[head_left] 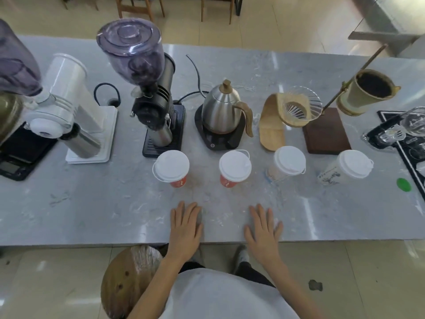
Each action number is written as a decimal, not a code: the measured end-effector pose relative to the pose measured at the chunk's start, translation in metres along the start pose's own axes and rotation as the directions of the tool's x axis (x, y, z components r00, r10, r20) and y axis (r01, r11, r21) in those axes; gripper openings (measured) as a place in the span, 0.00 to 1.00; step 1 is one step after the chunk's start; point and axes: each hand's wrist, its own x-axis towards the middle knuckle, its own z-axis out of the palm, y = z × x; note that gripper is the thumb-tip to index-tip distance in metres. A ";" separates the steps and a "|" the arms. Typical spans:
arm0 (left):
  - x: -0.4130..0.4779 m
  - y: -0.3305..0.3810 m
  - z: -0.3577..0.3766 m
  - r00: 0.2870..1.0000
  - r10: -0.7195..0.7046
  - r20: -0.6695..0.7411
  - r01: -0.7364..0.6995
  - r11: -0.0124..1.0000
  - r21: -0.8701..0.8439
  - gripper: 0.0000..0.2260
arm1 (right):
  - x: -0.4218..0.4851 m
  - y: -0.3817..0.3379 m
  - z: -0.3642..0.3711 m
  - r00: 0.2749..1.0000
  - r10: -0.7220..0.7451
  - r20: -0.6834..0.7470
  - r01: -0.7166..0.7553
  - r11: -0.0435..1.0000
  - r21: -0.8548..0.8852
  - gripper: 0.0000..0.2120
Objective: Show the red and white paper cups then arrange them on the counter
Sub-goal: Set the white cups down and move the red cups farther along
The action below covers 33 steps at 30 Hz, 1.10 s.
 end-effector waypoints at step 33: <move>0.078 -0.006 -0.089 0.880 -0.438 -0.186 0.140 0.613 -0.777 0.41 | 0.106 -0.080 -0.062 0.987 -0.163 -0.013 0.096 0.513 0.853 0.38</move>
